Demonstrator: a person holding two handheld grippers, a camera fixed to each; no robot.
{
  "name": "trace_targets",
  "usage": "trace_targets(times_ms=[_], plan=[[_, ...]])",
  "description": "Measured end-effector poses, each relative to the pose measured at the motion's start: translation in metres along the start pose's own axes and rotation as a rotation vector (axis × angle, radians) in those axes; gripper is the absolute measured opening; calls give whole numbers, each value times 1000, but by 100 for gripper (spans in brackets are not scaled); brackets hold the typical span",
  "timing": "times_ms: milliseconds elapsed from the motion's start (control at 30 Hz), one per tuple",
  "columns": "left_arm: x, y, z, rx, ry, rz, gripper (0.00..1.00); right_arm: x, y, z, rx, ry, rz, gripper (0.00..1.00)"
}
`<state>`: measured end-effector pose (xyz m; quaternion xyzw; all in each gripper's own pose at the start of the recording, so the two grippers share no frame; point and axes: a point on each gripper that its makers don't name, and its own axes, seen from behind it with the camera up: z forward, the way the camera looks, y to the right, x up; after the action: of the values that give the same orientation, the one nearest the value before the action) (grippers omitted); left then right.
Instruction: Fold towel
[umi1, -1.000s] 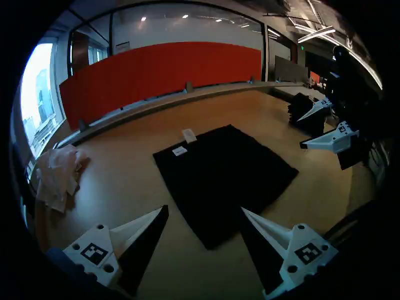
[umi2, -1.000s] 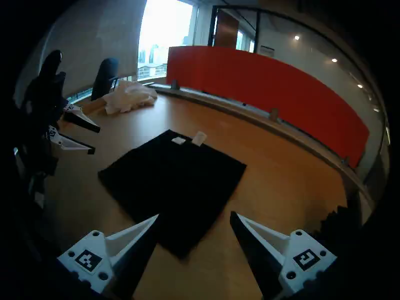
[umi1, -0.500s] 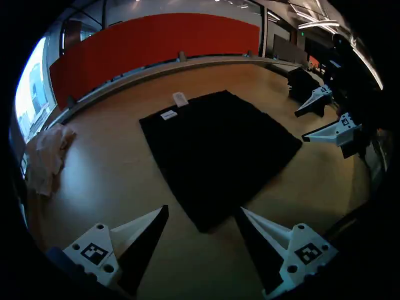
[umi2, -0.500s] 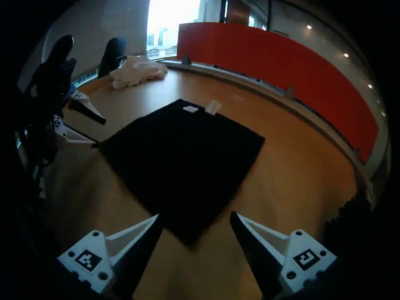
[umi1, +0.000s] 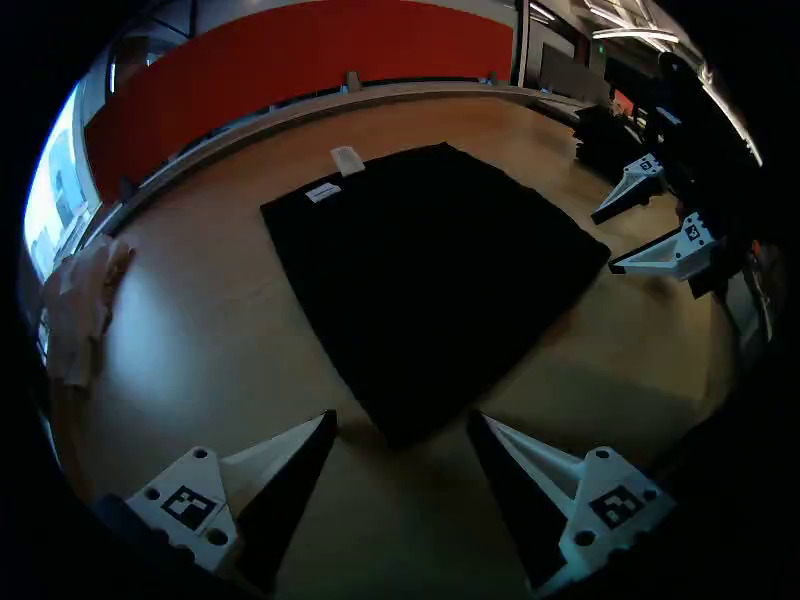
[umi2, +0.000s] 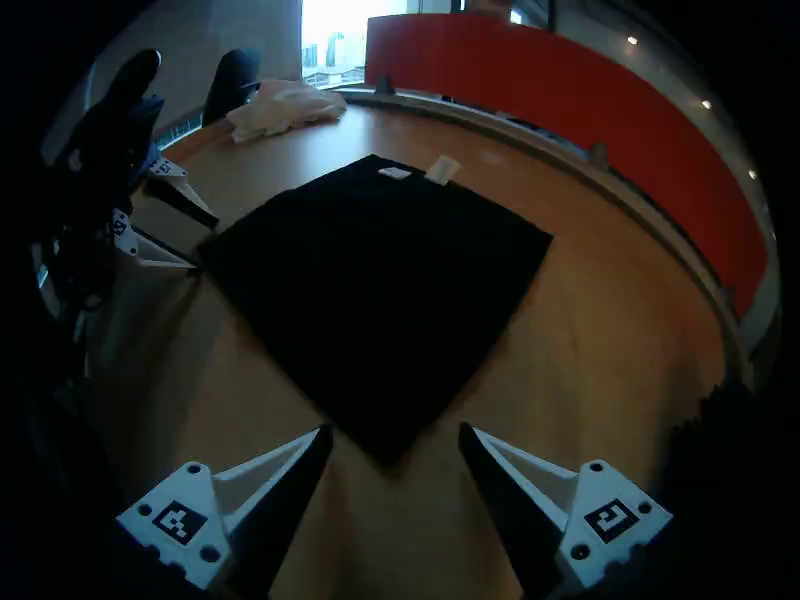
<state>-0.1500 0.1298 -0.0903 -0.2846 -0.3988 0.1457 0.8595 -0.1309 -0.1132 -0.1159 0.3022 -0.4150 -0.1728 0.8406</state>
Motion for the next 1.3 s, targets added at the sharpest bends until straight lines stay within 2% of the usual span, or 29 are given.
trace_targets(times_ms=[100, 367, 700, 800, 967, 1033, 1100, 1200, 1300], plan=[[0, 1, 1, -5, -5, 2, 96, -2, 1, 3, 7, -9, 0, 94], [1, 4, 3, -14, -17, 13, 84, -3, -3, 7, 34, -15, 1, 82], [0, 4, 3, -19, -12, 15, 80, -4, -7, 7, 58, -6, 3, 67], [1, 5, 3, -20, -20, 15, 72, -4, -8, 6, 62, -5, 1, 59], [2, 6, 4, -25, -26, 23, 61, -4, -8, 7, 61, -3, 6, 37], [2, 7, 4, -22, -26, 21, 44, -4, -8, 7, 61, 0, 9, 30], [2, 8, 4, -19, -28, 17, 34, -4, -8, 7, 61, 1, 12, 25], [2, 10, 5, -16, -30, 14, 25, -3, -10, 7, 64, 1, 15, 18], [3, 11, 5, -12, -30, 16, 14, -3, -12, 6, 67, 1, 19, 16]])
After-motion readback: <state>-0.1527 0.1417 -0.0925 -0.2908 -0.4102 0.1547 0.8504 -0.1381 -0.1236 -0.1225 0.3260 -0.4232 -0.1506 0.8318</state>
